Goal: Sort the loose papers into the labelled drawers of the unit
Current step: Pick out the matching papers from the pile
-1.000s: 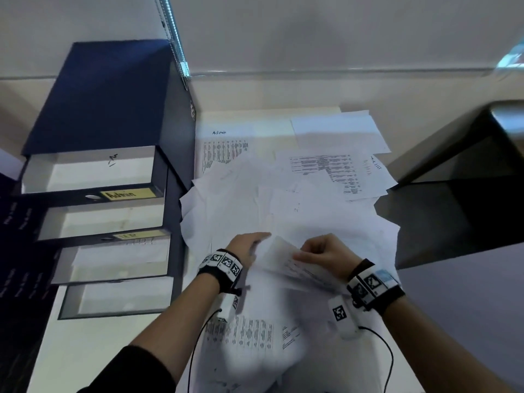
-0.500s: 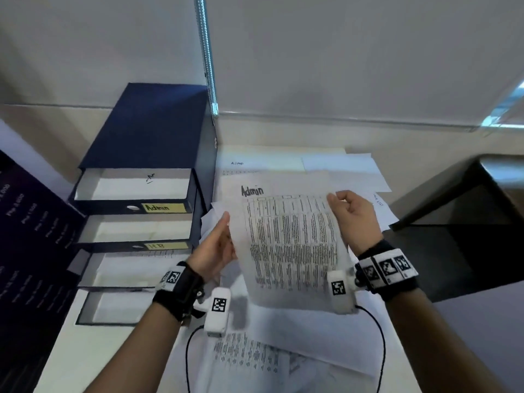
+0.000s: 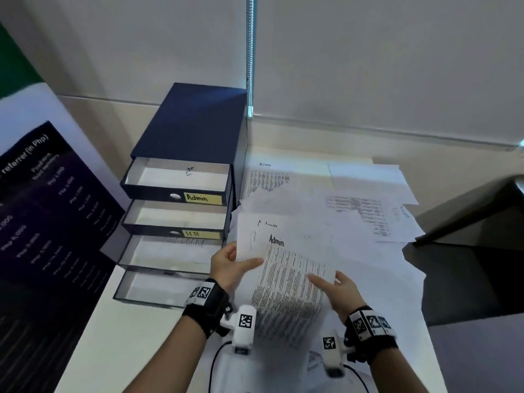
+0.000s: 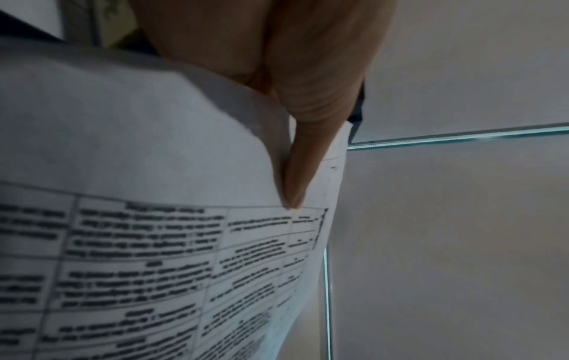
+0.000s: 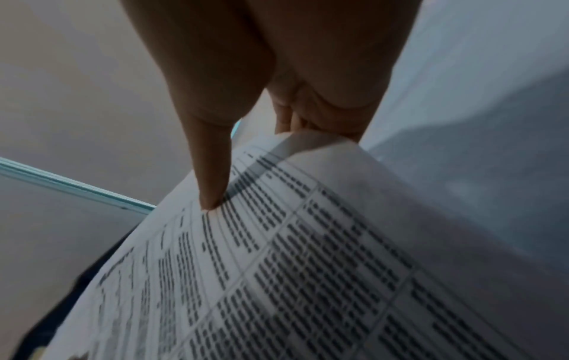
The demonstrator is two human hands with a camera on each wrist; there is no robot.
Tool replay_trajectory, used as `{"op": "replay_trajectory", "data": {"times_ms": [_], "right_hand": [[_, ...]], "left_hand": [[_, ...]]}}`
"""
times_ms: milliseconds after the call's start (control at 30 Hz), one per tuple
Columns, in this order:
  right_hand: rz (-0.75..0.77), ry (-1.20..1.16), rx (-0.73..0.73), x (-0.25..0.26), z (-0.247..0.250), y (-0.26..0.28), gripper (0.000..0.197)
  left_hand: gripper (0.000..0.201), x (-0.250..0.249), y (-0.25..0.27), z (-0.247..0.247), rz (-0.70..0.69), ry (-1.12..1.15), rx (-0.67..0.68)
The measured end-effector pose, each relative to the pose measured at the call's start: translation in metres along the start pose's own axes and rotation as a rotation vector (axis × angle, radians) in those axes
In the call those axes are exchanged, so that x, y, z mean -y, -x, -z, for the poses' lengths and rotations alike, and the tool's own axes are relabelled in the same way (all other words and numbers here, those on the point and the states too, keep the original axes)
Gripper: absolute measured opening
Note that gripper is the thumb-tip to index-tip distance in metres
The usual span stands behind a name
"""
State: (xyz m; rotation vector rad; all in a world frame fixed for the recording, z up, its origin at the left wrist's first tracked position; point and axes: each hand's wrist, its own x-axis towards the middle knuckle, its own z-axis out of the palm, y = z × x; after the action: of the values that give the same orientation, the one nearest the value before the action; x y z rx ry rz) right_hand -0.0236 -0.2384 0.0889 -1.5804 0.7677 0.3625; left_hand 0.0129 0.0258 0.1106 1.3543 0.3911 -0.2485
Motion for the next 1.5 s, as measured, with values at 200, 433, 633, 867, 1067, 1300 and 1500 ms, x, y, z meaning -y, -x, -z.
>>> {"op": "replay_trajectory", "data": {"times_ms": [200, 433, 633, 867, 1067, 1300, 1500], "right_hand": [[0.022, 0.073, -0.02, -0.035, 0.008, -0.002, 0.031], [0.054, 0.133, 0.046, -0.047, 0.016, -0.003, 0.036], [0.218, -0.048, 0.191, 0.003, 0.001, 0.021, 0.034], [0.529, -0.074, 0.196, 0.122, -0.047, 0.048, 0.067], [0.445, 0.162, 0.604, 0.17, -0.105, 0.077, 0.089], [0.243, -0.069, 0.563, 0.18, -0.181, 0.066, 0.07], [0.135, -0.104, 0.58, 0.196, -0.215, 0.06, 0.04]], "left_hand": [[0.029, 0.031, 0.003, 0.008, 0.209, -0.505, 0.159], [0.041, 0.039, 0.017, 0.007, 0.052, -0.322, 0.06], [0.046, 0.004, 0.024, 0.012, -0.085, -0.196, 0.03], [0.05, -0.06, 0.044, 0.045, -0.171, -0.259, 0.015], [0.057, -0.121, 0.044, 0.114, -0.189, -0.218, -0.218], [0.067, -0.13, 0.06, 0.179, -0.073, -0.114, -0.009], [0.058, -0.161, 0.076, 0.184, -0.178, 0.04, -0.163]]}}
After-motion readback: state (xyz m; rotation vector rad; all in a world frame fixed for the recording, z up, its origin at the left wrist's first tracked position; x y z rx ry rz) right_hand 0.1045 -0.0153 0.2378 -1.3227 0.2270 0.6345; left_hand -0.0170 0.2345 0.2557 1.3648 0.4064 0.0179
